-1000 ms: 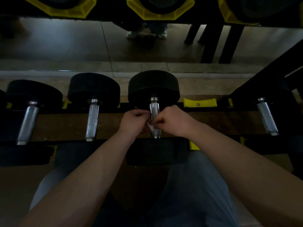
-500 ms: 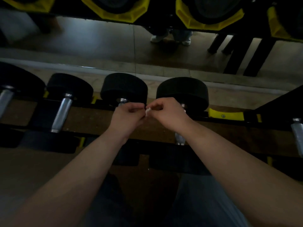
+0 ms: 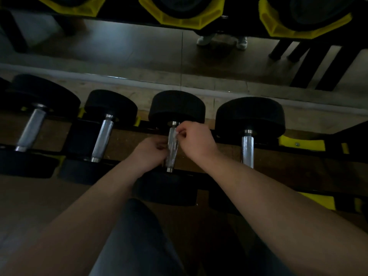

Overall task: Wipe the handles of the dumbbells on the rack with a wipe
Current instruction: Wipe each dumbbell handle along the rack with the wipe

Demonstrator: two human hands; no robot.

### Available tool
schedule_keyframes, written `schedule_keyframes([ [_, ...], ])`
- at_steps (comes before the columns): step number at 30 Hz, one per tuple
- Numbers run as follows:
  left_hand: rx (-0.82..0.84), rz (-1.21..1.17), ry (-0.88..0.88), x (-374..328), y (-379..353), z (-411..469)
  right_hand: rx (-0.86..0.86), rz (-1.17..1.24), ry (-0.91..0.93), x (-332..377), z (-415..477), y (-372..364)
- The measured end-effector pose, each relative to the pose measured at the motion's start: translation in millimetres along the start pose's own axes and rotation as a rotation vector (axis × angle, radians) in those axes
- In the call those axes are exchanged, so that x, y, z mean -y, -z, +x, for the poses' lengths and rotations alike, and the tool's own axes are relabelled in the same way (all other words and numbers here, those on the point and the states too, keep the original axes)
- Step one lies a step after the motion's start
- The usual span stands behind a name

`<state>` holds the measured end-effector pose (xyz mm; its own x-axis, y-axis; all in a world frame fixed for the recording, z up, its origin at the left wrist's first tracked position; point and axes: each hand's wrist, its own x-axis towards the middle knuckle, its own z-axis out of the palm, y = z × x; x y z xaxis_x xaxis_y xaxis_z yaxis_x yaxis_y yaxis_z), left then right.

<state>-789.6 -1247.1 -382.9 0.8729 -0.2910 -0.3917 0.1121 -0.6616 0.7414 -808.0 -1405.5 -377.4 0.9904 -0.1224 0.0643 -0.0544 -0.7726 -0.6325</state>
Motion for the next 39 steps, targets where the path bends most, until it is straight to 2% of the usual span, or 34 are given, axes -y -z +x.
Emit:
schedule_keyframes([
  [6,-0.037,-0.013,0.011,5,-2,4,0.035,-0.115,0.062,-5,4,-5],
  [10,-0.058,0.007,0.028,-7,0,-5,0.234,-0.175,0.154,-6,-6,2],
  [12,-0.070,0.023,0.070,-10,2,-6,0.264,-0.186,0.165,-6,-7,3],
  [16,-0.070,0.067,0.155,-12,0,-5,0.169,-0.137,0.090,-11,4,3],
  [21,-0.088,0.078,0.162,-11,-5,-6,0.062,-0.003,0.037,-14,11,2],
  [23,-0.118,0.090,0.161,-11,-7,-10,0.134,-0.012,0.063,-10,9,5],
  [27,-0.238,0.204,0.154,-19,-20,-25,0.403,-0.065,0.097,-8,7,13],
  [29,-0.312,0.202,0.191,-21,-24,-30,0.373,-0.026,0.075,-13,10,15],
  [33,-0.376,0.149,0.243,-26,-23,-30,0.136,0.118,0.051,-19,15,13],
  [39,-0.398,0.110,0.247,-31,-22,-34,0.169,0.066,0.064,-18,14,6],
])
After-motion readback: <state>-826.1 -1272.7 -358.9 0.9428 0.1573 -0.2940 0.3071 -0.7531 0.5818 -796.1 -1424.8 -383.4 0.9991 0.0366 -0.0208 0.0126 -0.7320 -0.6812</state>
